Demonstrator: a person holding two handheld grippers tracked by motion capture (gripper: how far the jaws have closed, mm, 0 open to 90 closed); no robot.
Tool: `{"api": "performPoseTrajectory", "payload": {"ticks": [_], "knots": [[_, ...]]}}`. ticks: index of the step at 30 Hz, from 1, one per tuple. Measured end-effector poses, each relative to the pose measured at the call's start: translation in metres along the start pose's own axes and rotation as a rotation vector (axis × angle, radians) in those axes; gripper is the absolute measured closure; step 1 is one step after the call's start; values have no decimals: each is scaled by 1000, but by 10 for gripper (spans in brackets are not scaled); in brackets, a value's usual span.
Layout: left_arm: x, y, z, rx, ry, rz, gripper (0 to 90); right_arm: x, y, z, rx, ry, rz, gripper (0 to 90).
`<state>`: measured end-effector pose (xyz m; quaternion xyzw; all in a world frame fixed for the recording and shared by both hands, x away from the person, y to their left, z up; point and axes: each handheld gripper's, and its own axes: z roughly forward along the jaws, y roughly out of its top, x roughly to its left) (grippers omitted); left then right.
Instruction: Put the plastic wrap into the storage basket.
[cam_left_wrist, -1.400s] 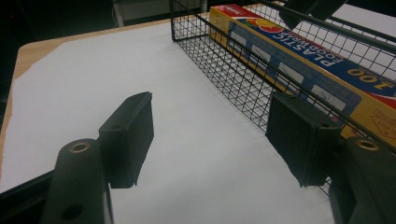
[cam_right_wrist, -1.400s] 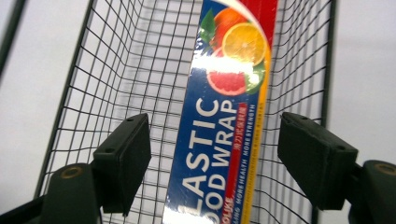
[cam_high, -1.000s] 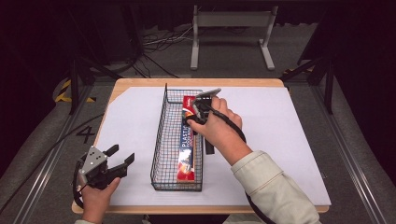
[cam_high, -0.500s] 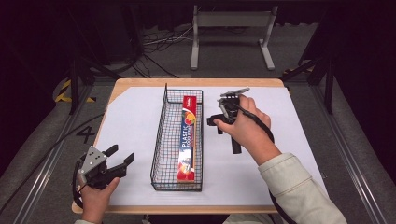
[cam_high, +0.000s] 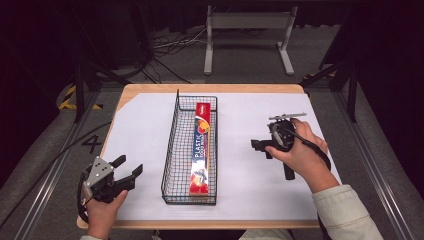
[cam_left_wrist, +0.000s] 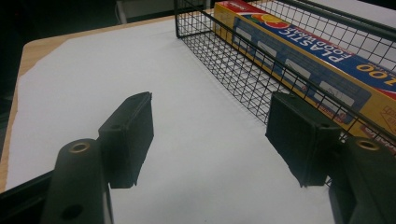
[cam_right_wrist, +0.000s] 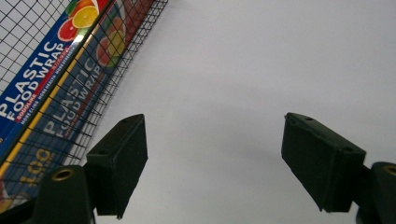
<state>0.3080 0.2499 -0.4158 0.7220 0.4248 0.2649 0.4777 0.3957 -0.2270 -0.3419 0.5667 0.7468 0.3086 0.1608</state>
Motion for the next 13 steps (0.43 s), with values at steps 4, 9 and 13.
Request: {"api": "performPoseTrajectory", "payload": {"ticks": [4,9,13], "knots": [[0,0,0,1,0,-1,322,-17,-13,-5,-23,34,31,230],[1,1,0,-4,-6,-4,321,-22,-18,-7,-31,46,46,228],[1,1,0,-7,-9,-4,320,-22,-19,-9,-48,56,36,226]]}}
